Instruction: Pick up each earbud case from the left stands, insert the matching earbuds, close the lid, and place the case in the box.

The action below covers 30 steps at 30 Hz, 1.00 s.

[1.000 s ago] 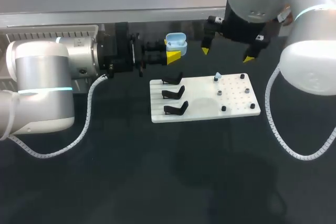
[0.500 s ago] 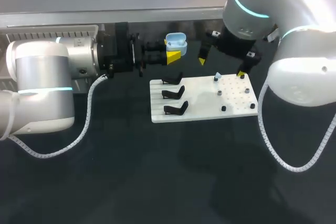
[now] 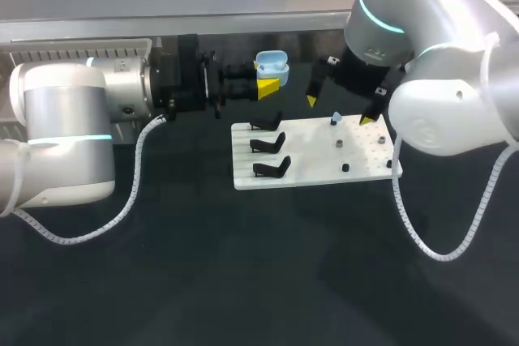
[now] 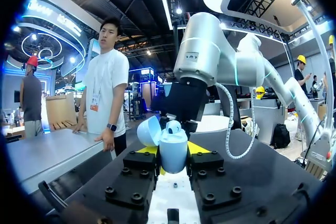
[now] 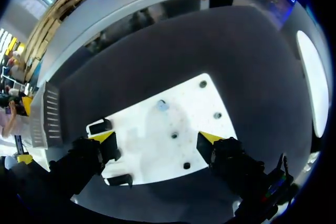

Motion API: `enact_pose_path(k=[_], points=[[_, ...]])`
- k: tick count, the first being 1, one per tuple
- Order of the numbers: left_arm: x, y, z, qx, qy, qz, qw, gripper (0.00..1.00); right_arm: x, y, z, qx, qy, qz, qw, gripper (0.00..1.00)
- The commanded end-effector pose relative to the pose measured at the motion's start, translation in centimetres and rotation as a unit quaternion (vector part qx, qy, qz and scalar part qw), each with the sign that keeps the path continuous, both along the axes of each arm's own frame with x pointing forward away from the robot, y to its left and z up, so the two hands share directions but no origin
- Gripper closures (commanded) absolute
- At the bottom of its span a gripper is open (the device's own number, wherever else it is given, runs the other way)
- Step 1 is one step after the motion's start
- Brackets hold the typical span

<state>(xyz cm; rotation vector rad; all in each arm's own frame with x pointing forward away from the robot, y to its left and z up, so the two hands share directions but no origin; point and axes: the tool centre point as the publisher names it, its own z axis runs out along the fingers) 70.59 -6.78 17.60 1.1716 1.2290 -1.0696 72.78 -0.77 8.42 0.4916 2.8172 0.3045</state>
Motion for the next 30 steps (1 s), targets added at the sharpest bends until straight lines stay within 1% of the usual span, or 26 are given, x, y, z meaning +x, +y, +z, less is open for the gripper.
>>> enact_pose_path(k=[1,8,15,16,18,19,24,26,29,30], points=[[-0.2,-0.1,-0.1,-0.002,-0.002,0.005,1.0,1.0,0.7,-0.1,-1.3,0.005,0.004,-0.007,1.0,0.0],[-0.2,-0.1,-0.1,-0.002,-0.002,0.005,1.0,1.0,1.3,-0.5,-2.6,0.012,0.008,-0.013,1.0,0.0],[-0.2,-0.1,-0.1,-0.002,-0.002,0.005,1.0,1.0,1.6,-0.6,-3.1,0.009,0.002,-0.009,1.0,0.02],[-0.2,-0.1,-0.1,-0.002,-0.002,0.005,1.0,1.0,1.7,-0.5,-3.1,0.008,-0.004,-0.01,1.0,0.04],[-0.2,-0.1,-0.1,-0.002,-0.002,0.005,1.0,1.0,1.8,-0.5,-3.1,0.01,-0.007,-0.008,1.0,0.13],[-0.2,-0.1,-0.1,-0.002,-0.002,0.005,1.0,1.0,1.9,-0.5,-3.2,0.011,-0.01,-0.005,1.0,0.15],[-0.2,-0.1,-0.1,-0.002,-0.002,0.005,1.0,1.0,2.3,-0.6,-3.5,0.012,-0.014,-0.003,1.0,0.16],[-0.2,-0.1,-0.1,-0.002,-0.002,0.005,1.0,1.0,2.4,-0.6,-3.6,0.012,-0.014,-0.005,1.0,0.2],[-0.2,-0.1,-0.1,-0.002,-0.002,0.005,1.0,1.0,2.7,-0.5,-3.9,0.012,-0.015,-0.006,1.0,0.31],[-0.2,-0.1,-0.1,-0.002,-0.002,0.005,1.0,1.0,2.8,-0.5,-3.9,0.013,-0.014,-0.006,1.0,0.36]])
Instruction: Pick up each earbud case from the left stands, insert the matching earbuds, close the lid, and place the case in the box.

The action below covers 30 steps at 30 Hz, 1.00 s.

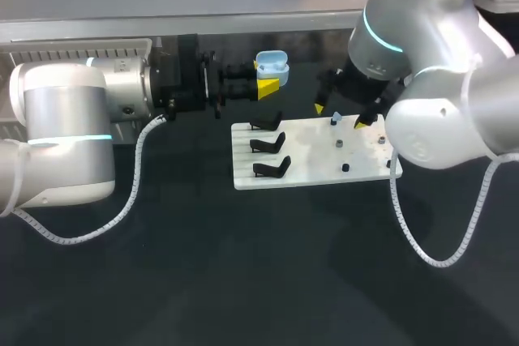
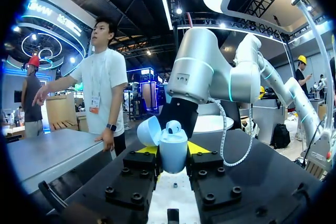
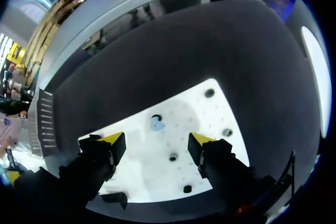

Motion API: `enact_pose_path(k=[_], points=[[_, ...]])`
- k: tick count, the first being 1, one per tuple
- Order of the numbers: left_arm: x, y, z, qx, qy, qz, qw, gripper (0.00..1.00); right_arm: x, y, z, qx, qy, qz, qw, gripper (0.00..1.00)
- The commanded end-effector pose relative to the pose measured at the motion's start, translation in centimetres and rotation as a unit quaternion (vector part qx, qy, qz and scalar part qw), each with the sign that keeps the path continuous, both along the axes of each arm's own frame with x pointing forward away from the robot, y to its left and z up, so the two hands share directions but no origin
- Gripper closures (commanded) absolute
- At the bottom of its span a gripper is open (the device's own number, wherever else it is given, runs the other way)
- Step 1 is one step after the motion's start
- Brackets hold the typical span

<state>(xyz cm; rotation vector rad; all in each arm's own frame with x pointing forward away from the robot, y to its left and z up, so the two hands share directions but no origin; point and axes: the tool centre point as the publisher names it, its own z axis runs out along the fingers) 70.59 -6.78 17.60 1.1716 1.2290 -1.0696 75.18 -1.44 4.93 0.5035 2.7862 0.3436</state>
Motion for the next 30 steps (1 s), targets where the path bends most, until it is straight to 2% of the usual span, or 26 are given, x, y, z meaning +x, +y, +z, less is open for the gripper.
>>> enact_pose_path(k=[1,6,8,12,30], points=[[-0.2,-0.1,-0.1,-0.002,-0.002,0.005,1.0,1.0,0.5,0.2,-0.5,0.0,0.0,-0.001,1.0,0.39],[-0.2,-0.1,-0.1,-0.002,-0.002,0.005,1.0,1.0,0.8,0.3,-0.8,0.001,0.001,-0.002,1.0,0.42],[-0.2,-0.1,-0.1,-0.002,-0.002,0.005,1.0,1.0,0.9,0.3,-0.9,0.002,0.001,-0.003,1.0,0.49],[-0.2,-0.1,-0.1,-0.002,-0.002,0.005,1.0,1.0,0.9,0.3,-1.1,0.004,0.003,-0.002,1.0,0.47],[-0.2,-0.1,-0.1,-0.002,-0.002,0.005,1.0,1.0,1.2,0.1,-1.9,0.009,0.008,-0.008,1.0,0.55]])
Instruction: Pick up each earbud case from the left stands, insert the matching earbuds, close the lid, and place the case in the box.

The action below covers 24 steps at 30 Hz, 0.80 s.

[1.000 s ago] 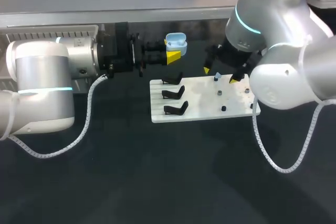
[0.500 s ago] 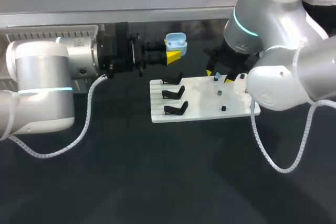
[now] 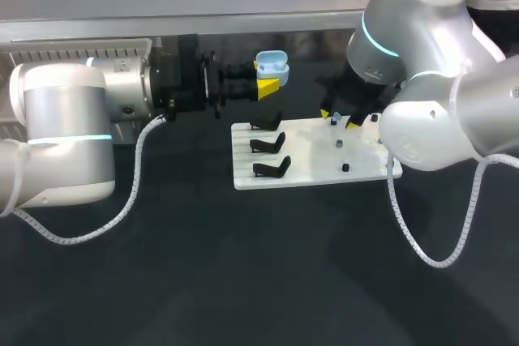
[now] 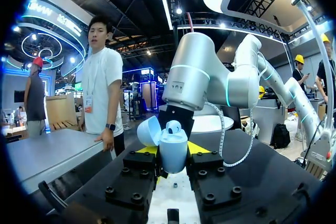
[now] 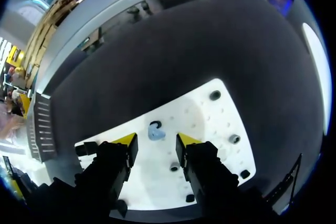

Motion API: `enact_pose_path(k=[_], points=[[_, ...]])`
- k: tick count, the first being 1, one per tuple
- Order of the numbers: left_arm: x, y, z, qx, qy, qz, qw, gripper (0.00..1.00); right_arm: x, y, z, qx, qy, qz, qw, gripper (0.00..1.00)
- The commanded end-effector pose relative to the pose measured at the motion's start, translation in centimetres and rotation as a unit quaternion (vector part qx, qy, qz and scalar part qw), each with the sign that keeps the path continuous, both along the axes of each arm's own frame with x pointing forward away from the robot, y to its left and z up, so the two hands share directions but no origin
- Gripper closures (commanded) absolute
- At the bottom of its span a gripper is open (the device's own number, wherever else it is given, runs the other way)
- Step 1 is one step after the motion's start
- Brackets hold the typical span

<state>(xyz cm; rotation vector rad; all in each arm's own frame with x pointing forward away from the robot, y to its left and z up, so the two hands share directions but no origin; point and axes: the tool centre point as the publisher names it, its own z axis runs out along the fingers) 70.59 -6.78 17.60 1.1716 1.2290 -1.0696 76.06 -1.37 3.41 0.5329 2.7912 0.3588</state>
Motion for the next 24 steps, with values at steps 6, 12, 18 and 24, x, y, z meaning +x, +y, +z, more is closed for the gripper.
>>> enact_pose_path(k=[6,12,18,24], points=[[-0.21,-0.06,-0.07,-0.002,-0.002,0.005,1.0,1.0,0.34,0.02,-0.46,0.004,0.003,-0.002,1.0,0.59],[-0.21,-0.06,-0.07,-0.002,-0.002,0.005,1.0,1.0,0.44,-0.06,-0.53,0.007,0.004,-0.004,1.0,0.59],[-0.21,-0.06,-0.07,-0.002,-0.002,0.005,1.0,1.0,0.64,-0.04,-0.48,0.008,0.003,-0.003,1.0,0.61],[-0.21,-0.06,-0.07,-0.002,-0.002,0.005,1.0,1.0,0.76,0.05,-0.44,0.009,0.002,-0.003,1.0,0.65]])
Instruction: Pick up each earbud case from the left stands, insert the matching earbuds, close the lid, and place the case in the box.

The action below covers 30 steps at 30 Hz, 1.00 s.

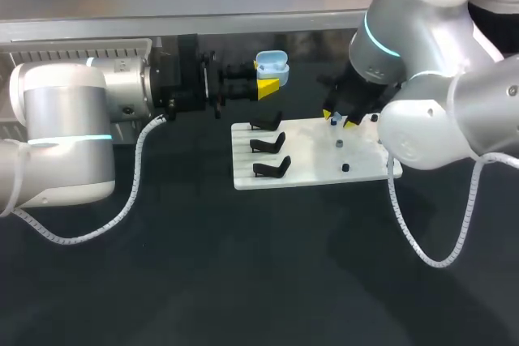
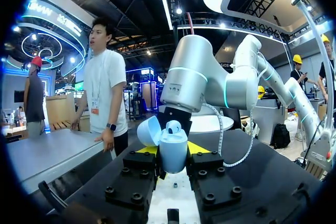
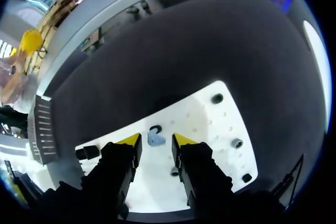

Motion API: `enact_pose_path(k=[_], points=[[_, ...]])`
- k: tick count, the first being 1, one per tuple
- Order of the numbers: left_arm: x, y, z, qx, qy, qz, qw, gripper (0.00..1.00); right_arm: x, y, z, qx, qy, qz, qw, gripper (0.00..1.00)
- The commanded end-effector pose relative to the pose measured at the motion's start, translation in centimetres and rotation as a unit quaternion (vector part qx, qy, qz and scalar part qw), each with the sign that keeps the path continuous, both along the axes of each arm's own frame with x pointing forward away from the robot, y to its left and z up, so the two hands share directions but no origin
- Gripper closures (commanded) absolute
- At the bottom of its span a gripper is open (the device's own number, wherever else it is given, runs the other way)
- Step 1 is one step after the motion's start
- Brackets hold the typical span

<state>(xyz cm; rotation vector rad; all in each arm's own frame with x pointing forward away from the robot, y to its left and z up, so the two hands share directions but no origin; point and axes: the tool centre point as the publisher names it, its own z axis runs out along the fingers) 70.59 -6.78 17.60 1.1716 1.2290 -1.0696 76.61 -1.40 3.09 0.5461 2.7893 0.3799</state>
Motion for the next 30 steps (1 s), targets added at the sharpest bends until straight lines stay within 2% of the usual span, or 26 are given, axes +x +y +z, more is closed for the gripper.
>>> enact_pose_path(k=[1,13,16,17,25,30], points=[[-0.2,-0.1,-0.1,-0.002,-0.002,0.005,1.0,1.0,0.2,0.1,-0.1,0.001,0.001,0.0,1.0,0.66],[-0.2,-0.1,-0.1,-0.002,-0.002,0.005,1.0,1.0,0.3,0.0,-0.3,0.001,0.004,-0.001,1.0,0.77],[-0.2,-0.1,-0.1,-0.002,-0.002,0.005,1.0,1.0,0.4,0.1,-0.3,0.001,0.004,-0.001,1.0,0.9],[-0.2,-0.1,-0.1,-0.002,-0.002,0.005,1.0,1.0,0.4,0.1,-0.3,0.001,0.004,0.0,1.0,1.0],[-0.2,-0.1,-0.1,-0.002,-0.002,0.005,1.0,1.0,0.2,0.0,-0.2,-0.001,0.005,0.0,1.0,1.0],[-0.2,-0.1,-0.1,-0.002,-0.002,0.005,1.0,1.0,-0.3,-0.4,1.1,0.0,-0.001,0.003,1.0,1.0]])
